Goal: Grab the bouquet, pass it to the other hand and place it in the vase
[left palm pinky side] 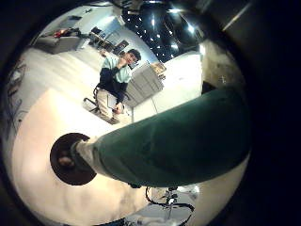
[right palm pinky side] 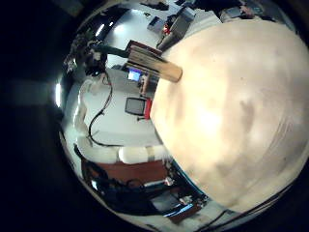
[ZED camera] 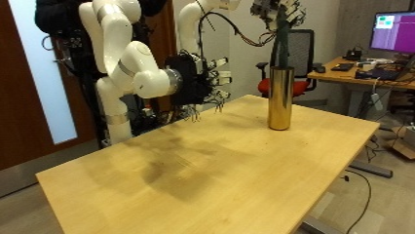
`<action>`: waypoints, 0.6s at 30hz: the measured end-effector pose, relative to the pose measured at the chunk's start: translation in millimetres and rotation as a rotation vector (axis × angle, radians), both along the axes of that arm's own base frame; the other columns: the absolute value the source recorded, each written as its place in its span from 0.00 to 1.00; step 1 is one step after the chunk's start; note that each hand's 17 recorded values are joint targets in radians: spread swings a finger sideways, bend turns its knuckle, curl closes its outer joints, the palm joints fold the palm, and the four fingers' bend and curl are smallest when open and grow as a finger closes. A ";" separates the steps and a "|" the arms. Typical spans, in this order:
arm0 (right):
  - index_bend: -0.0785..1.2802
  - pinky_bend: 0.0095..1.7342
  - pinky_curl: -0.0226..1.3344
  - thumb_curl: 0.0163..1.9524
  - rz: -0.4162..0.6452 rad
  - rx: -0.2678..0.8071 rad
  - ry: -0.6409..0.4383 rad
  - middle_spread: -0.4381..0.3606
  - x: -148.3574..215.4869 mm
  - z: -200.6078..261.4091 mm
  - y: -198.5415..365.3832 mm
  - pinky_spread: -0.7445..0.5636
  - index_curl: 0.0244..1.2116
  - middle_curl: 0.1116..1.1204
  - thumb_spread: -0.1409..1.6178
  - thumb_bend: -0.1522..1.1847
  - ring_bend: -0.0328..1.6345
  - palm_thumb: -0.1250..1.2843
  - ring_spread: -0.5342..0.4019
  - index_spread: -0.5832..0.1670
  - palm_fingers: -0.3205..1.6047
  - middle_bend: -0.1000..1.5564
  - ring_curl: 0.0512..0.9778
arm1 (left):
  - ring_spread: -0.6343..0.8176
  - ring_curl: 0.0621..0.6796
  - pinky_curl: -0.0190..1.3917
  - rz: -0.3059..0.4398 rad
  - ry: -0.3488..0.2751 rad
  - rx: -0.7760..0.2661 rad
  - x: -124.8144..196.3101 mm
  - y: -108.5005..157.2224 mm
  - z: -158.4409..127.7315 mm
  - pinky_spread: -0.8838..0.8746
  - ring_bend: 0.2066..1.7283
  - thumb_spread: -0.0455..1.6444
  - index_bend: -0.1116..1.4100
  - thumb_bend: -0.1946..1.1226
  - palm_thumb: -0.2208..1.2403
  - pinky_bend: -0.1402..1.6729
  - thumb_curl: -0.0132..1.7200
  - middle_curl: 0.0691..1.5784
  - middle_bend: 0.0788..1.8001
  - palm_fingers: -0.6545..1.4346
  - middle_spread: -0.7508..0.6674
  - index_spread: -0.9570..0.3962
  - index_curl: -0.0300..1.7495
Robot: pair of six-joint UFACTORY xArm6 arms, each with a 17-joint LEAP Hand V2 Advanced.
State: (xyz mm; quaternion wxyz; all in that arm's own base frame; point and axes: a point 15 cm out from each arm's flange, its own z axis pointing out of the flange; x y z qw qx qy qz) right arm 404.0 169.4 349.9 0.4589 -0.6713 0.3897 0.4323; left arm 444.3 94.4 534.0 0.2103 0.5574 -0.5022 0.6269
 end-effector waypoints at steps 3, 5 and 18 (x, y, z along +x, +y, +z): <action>0.17 0.30 0.25 0.19 0.001 0.001 0.004 0.62 1.4 -0.9 -0.2 0.89 0.15 0.15 0.64 0.09 0.24 0.53 0.79 0.29 0.14 0.17 0.23 | 0.11 0.76 0.49 -0.023 0.002 -0.001 -2.8 -2.7 -2.0 0.11 0.66 0.17 0.18 0.10 0.75 0.61 0.50 0.64 0.51 0.69 0.15 0.37 0.92; 0.16 0.30 0.25 0.19 0.002 0.002 0.005 0.62 2.0 -1.2 0.4 0.89 0.15 0.15 0.64 0.09 0.24 0.53 0.79 0.29 0.14 0.16 0.23 | 0.11 0.73 0.48 -0.024 0.000 0.002 -2.5 -1.3 -2.9 0.12 0.61 0.32 0.17 0.09 0.64 0.57 0.45 0.63 0.47 0.54 0.17 0.39 0.89; 0.16 0.31 0.25 0.19 0.000 0.013 0.005 0.62 2.7 1.2 3.4 0.90 0.16 0.15 0.64 0.09 0.24 0.53 0.78 0.30 0.15 0.17 0.23 | 0.83 0.26 0.25 0.143 -0.102 0.022 -17.3 45.1 12.3 0.85 0.23 0.47 0.12 0.11 0.30 0.27 0.22 0.20 0.04 0.19 0.94 0.90 0.26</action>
